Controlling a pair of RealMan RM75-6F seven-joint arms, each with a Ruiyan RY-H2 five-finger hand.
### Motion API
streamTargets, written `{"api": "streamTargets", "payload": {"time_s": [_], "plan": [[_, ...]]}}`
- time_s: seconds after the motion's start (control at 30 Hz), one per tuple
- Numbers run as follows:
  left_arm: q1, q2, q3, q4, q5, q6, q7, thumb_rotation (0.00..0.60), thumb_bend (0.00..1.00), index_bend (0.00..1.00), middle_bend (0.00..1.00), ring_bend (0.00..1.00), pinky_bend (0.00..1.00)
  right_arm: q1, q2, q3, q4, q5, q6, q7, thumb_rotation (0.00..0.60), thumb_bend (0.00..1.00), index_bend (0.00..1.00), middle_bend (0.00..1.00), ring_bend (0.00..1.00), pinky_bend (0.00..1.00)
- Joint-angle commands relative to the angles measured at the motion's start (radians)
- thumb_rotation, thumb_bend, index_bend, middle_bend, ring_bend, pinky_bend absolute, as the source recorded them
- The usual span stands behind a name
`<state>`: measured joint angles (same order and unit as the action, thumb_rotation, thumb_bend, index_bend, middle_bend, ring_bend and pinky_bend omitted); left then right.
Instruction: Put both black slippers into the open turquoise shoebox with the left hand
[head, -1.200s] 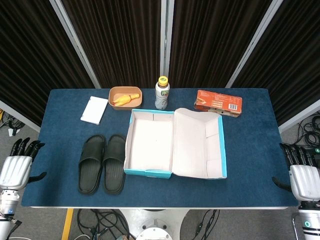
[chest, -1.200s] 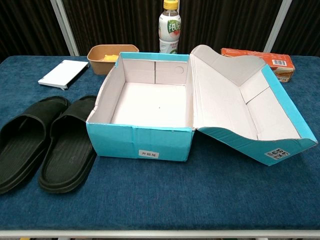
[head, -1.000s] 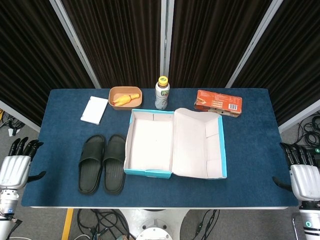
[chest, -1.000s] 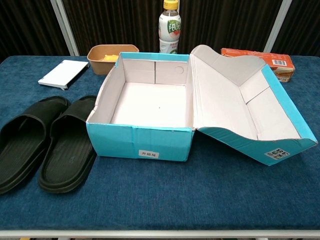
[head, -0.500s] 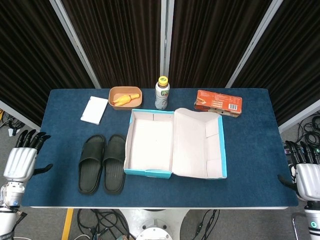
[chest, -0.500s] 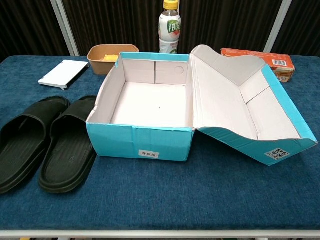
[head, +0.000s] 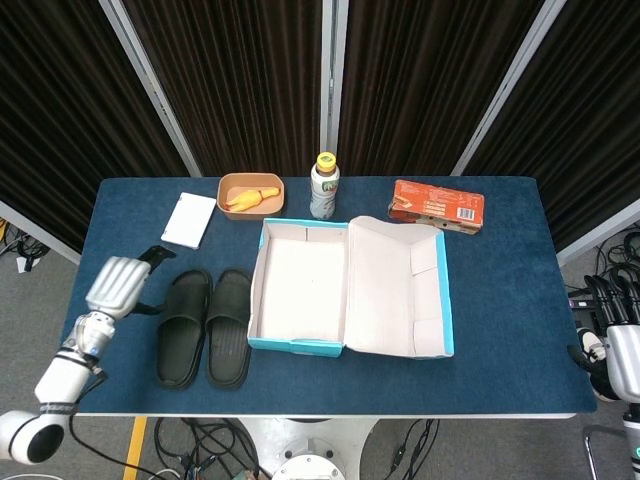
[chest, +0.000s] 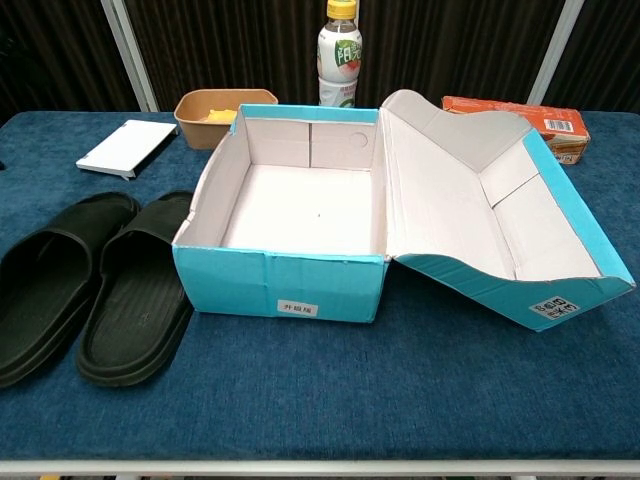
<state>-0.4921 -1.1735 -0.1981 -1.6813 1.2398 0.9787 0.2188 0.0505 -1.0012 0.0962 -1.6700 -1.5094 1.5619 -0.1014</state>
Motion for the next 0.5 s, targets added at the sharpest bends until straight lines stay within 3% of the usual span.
{"api": "streamTargets", "payload": {"time_s": [0.03,0.23,0.5], "plan": [[-0.123,-0.071,-0.016,0.0,-0.197,-0.134,0.134,0.6,0.0,0.2,0.2,0.69,0.75,-0.001,-0.003,-0.002,0.005,0.003,-0.006,0.008,0.6,0.03,0.03,0.1,0.0,0.06],[-0.243,-0.132,0.016,0.004,-0.471,-0.167,0.312,0.6,0.0,0.15,0.15,0.7,0.75,-0.001,-0.003,-0.004,0.017,0.013,-0.017,0.022,0.6,0.03,0.03,0.1,0.0,0.06],[-0.341,-0.173,0.062,-0.037,-0.692,-0.132,0.418,0.6,0.0,0.14,0.14,0.71,0.75,-0.001,-0.005,-0.009,0.036,0.016,-0.032,0.066,0.6,0.03,0.03,0.1,0.0,0.06]]}}
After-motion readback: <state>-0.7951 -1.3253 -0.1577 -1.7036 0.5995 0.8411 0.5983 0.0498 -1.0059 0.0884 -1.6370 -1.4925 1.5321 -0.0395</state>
